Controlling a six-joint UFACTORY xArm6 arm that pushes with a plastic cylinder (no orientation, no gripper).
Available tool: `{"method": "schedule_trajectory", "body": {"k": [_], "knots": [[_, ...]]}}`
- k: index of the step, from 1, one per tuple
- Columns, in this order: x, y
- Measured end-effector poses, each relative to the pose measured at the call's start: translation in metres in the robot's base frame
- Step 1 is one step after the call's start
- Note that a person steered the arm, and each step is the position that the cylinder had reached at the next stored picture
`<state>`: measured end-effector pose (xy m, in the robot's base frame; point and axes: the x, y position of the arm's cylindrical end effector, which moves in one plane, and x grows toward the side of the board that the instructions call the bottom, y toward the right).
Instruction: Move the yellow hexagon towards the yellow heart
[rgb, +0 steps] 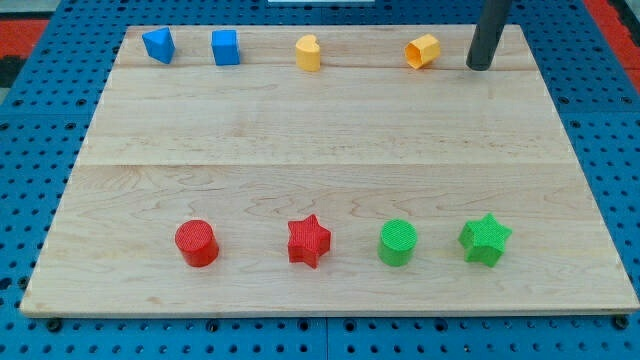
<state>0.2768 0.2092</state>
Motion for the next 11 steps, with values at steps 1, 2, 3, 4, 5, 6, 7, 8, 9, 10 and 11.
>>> {"method": "schedule_trajectory", "body": {"k": [1,2,3,4,5,6,7,8,9,10,11], "knots": [[0.002,0.009],[0.002,0.009],[0.002,0.008],[-0.018,0.012],[-0.034,-0.006],[-0.034,-0.046],[-0.031,-0.065],[-0.027,-0.117],[-0.027,-0.15],[-0.012,-0.109],[0.02,-0.09]]}}
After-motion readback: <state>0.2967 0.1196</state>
